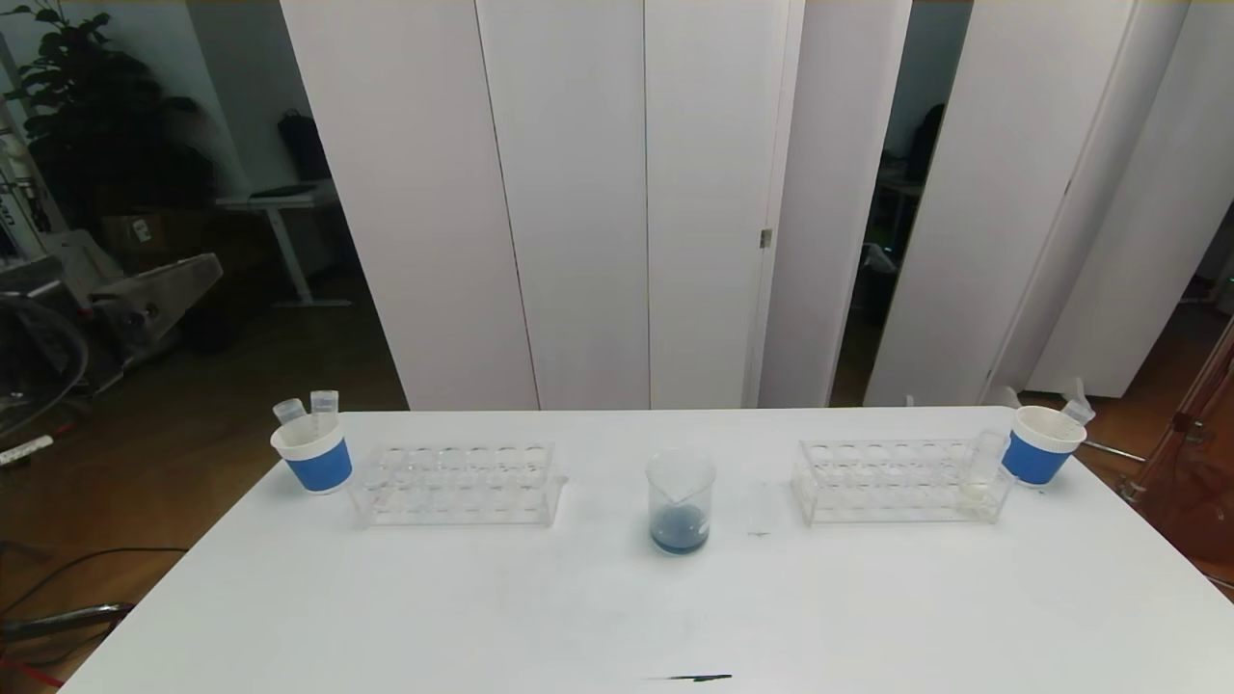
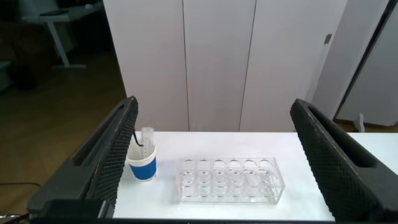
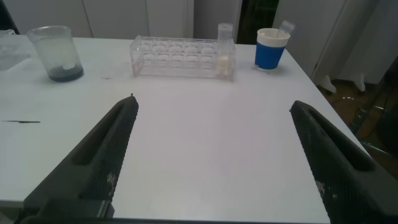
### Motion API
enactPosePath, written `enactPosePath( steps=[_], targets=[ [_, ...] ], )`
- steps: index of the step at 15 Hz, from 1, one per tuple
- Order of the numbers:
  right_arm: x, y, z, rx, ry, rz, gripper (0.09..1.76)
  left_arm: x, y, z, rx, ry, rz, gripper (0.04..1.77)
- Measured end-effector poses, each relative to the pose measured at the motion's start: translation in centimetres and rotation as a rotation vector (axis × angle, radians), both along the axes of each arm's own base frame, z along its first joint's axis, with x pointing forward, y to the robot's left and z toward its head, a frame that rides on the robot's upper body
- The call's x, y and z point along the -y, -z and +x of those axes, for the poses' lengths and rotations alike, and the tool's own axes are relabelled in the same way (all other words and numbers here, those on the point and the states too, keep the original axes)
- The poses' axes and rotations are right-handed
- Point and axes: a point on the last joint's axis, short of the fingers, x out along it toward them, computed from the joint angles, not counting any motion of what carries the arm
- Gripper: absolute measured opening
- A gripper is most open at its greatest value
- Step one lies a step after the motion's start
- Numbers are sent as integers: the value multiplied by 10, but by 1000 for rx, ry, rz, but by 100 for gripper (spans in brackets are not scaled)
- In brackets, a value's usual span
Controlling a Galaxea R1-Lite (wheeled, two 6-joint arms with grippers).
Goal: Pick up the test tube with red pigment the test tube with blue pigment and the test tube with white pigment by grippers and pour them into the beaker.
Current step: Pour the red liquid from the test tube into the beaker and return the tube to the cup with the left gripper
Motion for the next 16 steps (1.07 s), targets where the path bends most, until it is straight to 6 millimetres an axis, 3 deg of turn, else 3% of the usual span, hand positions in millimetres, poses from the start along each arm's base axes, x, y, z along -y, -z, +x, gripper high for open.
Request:
enactPosePath(
  steps=[11, 16],
  targets=[
    [0, 0, 0, 0, 0, 0, 175, -1, 70, -80, -39, 15, -7, 175],
    [0, 0, 0, 0, 0, 0, 175, -1, 116, -114, -59, 10, -6, 175]
  ],
)
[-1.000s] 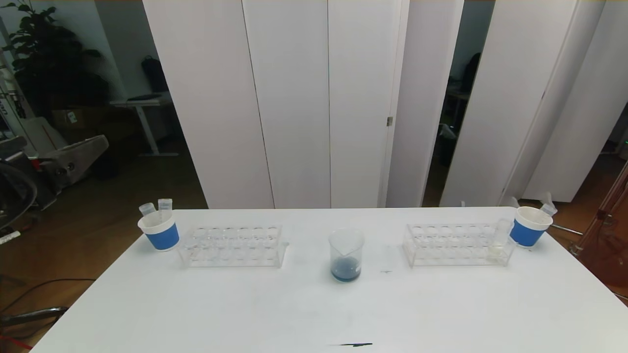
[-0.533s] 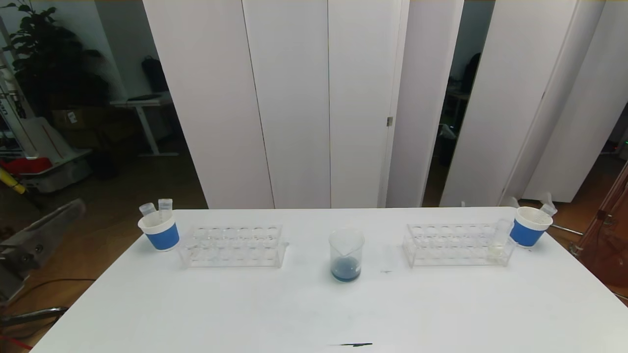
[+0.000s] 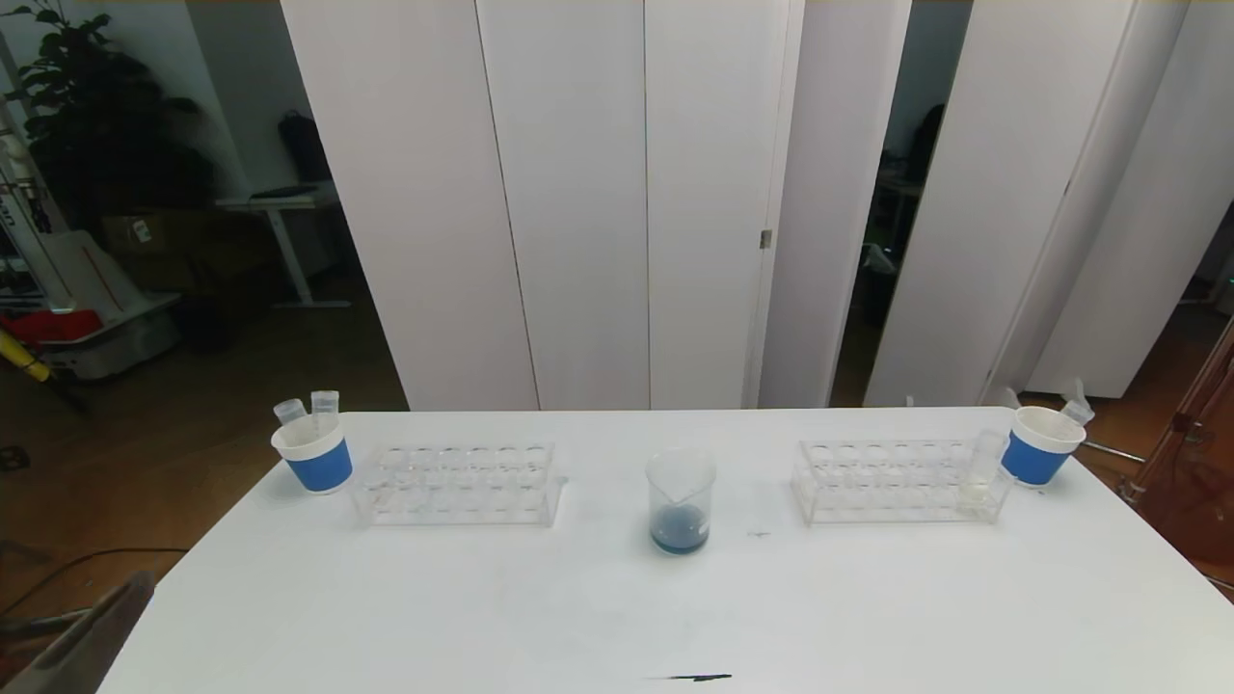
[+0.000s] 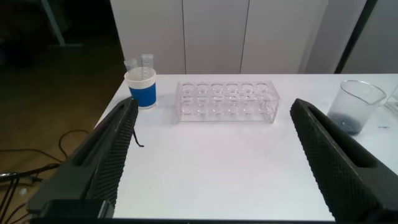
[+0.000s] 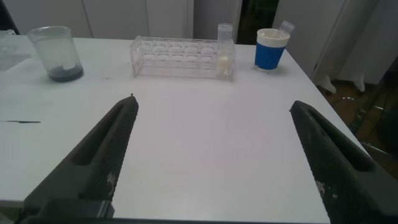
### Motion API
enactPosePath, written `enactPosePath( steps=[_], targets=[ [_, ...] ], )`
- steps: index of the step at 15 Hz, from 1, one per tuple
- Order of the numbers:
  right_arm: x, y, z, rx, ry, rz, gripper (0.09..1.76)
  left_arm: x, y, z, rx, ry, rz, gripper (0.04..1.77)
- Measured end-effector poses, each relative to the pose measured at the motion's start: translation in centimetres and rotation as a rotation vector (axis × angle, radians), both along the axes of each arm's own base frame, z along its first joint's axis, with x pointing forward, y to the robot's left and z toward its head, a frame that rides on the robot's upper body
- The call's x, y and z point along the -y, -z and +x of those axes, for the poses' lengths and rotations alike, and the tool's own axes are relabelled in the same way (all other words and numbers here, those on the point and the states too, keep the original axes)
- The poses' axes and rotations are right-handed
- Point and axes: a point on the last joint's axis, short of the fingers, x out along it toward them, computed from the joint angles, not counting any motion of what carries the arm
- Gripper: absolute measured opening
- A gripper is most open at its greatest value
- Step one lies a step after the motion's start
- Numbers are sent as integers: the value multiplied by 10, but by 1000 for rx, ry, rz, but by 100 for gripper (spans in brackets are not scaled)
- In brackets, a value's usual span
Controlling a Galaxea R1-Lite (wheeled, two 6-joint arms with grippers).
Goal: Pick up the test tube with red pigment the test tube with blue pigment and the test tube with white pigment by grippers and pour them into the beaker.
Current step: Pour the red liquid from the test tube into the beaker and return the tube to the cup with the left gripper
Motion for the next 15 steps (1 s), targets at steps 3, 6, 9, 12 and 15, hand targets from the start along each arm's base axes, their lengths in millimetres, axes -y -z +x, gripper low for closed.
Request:
enactPosePath(
  steps=[3, 6, 9, 12, 15],
  targets=[
    [0, 0, 0, 0, 0, 0, 175, 0, 29, -20, -8, -6, 1, 175],
    [0, 0, 0, 0, 0, 0, 175, -1, 53, -37, -64, -28, -10, 175],
    [0, 0, 0, 0, 0, 0, 175, 0, 59, -46, -28, -33, -51, 175],
    [0, 0, 0, 0, 0, 0, 175, 0, 66, -51, -34, -13, -147, 175],
    [0, 0, 0, 0, 0, 0, 175, 0, 77, -60, -41, 3, -177, 175]
  ],
)
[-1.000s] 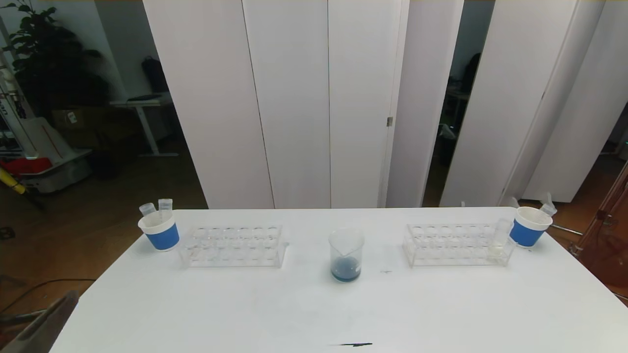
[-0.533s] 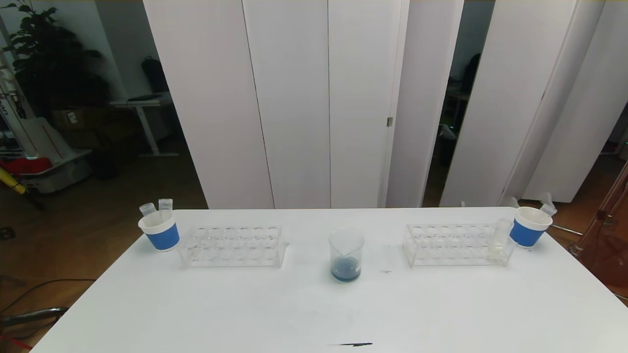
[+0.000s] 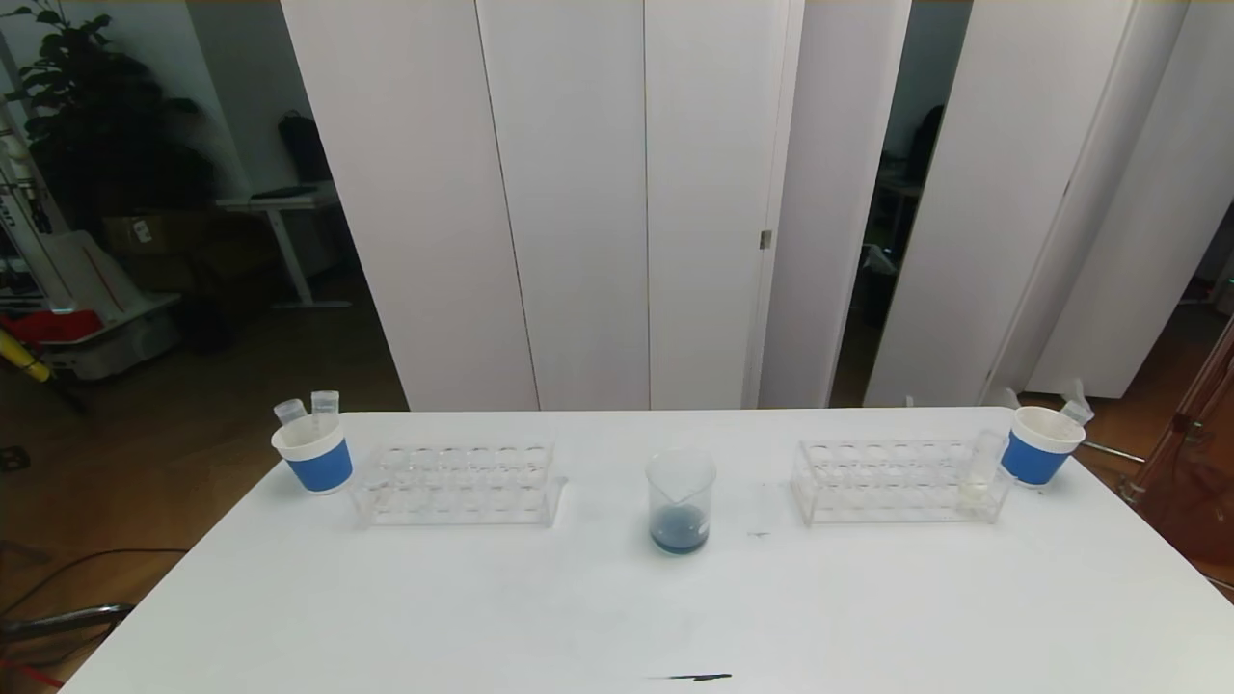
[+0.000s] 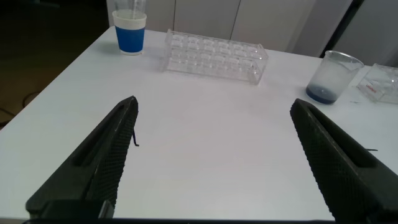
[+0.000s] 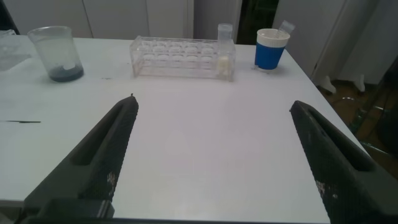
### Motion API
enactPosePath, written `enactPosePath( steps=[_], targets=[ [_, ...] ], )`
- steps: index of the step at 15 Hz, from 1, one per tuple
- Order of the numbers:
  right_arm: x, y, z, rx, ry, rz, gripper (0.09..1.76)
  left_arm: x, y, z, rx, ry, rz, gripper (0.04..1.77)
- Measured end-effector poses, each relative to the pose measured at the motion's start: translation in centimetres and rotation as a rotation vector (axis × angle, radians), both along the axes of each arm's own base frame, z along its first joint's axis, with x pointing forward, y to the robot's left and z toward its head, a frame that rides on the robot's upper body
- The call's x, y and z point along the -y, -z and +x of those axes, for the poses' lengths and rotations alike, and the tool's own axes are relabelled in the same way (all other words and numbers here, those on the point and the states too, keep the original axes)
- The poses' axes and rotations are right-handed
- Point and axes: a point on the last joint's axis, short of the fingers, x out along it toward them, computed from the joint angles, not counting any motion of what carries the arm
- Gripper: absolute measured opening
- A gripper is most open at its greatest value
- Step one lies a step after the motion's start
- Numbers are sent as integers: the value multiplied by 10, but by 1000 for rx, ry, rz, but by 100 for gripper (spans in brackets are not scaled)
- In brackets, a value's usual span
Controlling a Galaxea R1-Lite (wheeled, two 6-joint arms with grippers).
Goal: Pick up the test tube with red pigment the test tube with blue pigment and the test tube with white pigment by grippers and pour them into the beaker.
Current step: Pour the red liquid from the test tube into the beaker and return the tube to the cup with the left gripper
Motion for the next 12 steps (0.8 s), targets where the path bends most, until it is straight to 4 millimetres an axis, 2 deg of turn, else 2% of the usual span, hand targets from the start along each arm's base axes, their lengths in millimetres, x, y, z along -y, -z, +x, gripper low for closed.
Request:
enactPosePath(
  steps=[3, 8, 10, 12],
  targets=[
    [0, 0, 0, 0, 0, 0, 175, 0, 5, -6, 34, 31, 40, 175],
    [0, 0, 0, 0, 0, 0, 175, 0, 10, -9, 24, 30, 264, 175],
    [0, 0, 0, 0, -1, 0, 175, 1, 11, -9, 14, 43, 259, 175],
    [0, 0, 0, 0, 0, 0, 175, 0, 11, -9, 16, 23, 168, 175]
  ],
)
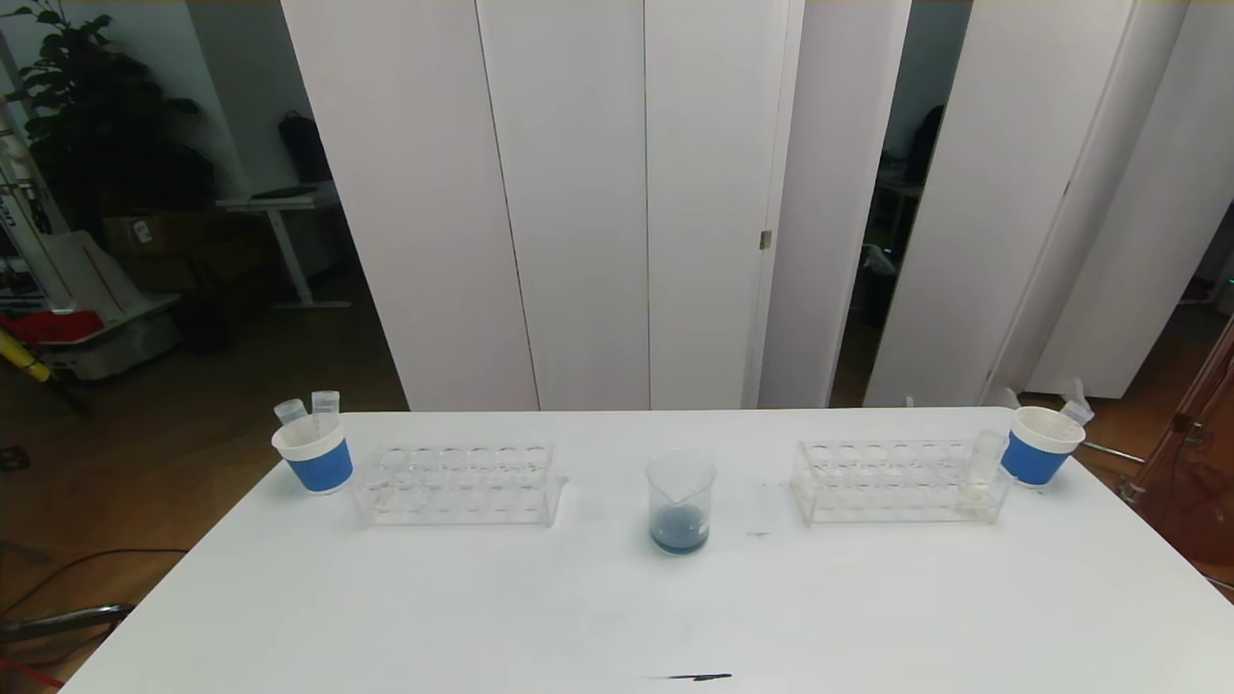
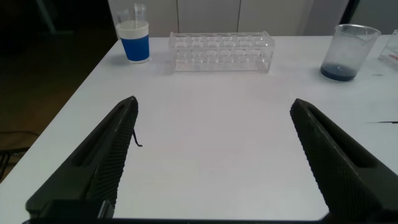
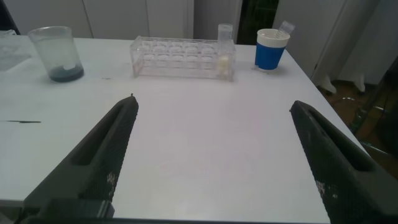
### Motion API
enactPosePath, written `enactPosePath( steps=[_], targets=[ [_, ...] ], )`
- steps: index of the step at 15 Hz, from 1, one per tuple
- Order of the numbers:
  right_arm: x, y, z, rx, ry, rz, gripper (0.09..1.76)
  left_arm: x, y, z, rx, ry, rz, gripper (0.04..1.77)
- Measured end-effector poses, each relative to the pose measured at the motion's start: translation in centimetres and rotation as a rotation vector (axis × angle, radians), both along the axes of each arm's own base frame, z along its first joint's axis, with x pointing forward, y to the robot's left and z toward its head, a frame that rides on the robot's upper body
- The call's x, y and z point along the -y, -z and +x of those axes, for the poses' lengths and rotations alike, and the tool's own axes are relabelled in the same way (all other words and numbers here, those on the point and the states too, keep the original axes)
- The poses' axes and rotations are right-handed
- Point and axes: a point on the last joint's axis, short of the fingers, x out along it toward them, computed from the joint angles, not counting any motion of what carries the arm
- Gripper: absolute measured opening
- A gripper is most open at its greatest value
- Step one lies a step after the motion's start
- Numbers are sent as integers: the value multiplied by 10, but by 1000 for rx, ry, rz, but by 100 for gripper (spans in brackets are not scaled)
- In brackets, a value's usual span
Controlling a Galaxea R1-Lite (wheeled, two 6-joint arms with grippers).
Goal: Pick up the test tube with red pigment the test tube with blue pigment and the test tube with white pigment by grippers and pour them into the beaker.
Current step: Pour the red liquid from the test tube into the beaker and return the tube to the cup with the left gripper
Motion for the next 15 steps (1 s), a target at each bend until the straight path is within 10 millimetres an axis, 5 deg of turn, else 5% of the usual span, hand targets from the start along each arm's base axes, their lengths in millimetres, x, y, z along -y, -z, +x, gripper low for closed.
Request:
enactPosePath(
  steps=[15],
  targets=[
    [0, 0, 0, 0, 0, 0, 175, 0, 0, 0, 0, -5, 1, 175]
  ],
)
